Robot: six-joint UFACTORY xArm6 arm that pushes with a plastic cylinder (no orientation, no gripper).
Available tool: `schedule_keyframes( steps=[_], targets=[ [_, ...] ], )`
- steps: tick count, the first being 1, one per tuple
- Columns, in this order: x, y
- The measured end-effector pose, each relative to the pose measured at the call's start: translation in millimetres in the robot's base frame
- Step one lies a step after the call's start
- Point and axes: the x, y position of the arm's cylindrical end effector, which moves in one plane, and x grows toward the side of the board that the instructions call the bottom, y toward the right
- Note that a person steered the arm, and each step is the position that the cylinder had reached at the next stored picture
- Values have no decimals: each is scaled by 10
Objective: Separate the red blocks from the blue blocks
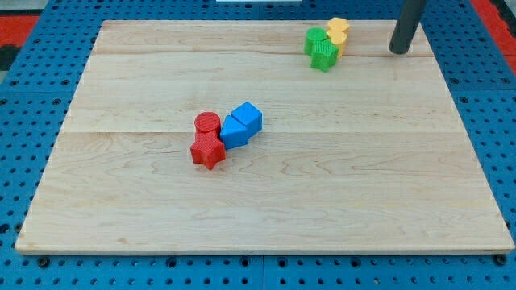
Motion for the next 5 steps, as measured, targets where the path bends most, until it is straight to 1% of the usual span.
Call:
schedule_keyframes(
  steps=[1, 2, 4, 5],
  targets=[
    [-226, -4],
    [-226, -10],
    [-425, -88],
    [4, -46]
  ],
)
